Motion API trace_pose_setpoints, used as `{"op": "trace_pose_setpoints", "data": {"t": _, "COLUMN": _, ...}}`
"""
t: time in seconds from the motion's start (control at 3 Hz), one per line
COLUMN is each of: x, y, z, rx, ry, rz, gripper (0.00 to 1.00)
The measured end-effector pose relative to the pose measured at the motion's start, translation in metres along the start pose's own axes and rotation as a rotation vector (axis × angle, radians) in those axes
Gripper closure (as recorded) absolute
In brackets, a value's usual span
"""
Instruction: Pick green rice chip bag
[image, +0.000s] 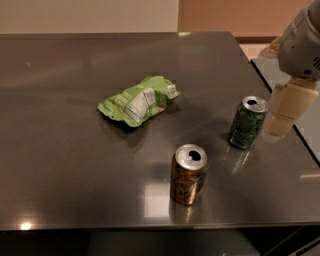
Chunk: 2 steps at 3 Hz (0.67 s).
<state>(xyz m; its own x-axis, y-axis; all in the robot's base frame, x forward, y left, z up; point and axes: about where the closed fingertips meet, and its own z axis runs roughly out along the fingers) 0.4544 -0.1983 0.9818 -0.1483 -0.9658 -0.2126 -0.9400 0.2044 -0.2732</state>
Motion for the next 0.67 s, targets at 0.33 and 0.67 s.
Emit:
{"op": "trace_pose_setpoints", "data": {"t": 0.33, "x": -0.029, "y": -0.011, "z": 0.009, "rx": 0.002, "ry": -0.038, "rz": -0.078, "gripper": 0.00}}
{"op": "trace_pose_setpoints", "data": {"t": 0.67, "x": -0.063, "y": -0.019, "z": 0.019, "rx": 0.000, "ry": -0.083, "rz": -0.150, "gripper": 0.00}}
